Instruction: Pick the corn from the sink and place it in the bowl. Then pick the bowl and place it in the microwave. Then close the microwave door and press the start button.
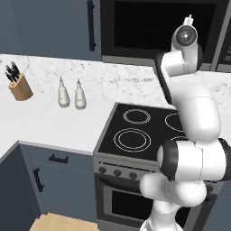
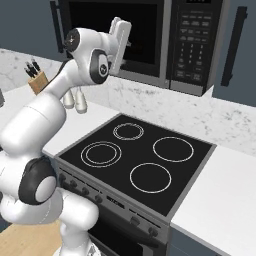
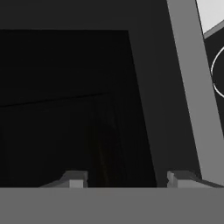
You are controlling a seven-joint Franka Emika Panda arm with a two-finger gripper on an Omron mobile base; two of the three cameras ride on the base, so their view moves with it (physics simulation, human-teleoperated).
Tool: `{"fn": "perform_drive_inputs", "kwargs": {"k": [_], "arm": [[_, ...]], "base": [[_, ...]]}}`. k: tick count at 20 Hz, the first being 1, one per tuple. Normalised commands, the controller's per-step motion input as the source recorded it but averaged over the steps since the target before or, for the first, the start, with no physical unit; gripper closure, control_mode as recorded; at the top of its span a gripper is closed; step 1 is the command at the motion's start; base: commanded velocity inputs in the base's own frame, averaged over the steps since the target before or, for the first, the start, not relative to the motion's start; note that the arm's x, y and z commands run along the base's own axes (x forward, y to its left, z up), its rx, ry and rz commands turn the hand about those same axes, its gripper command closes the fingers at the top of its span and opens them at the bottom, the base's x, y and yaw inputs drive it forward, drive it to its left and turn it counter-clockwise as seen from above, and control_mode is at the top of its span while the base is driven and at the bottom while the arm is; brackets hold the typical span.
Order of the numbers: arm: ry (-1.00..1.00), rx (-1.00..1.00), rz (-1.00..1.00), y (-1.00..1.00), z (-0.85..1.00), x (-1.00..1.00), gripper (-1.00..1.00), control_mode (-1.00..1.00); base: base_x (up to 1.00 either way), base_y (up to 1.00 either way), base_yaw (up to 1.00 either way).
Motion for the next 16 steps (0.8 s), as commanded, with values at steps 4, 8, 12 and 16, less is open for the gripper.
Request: {"fn": "perform_drive_inputs", "kwargs": {"k": [4,8,12,16], "arm": [[-0.01,-0.07,0.05,0.53,-0.01,-0.88,-1.0,-1.0],[-0.03,-0.03,0.09,0.36,0.43,-1.0,-1.0,-1.0],[0.08,-0.2,0.12,0.22,0.28,-0.87,-1.0,-1.0],[0.27,-0.32,0.12,0.15,0.13,-0.63,-1.0,-1.0]], "base": [[0.0,0.0,0.0],[0.0,0.0,0.0],[0.0,0.0,0.0],[0.0,0.0,0.0]]}}
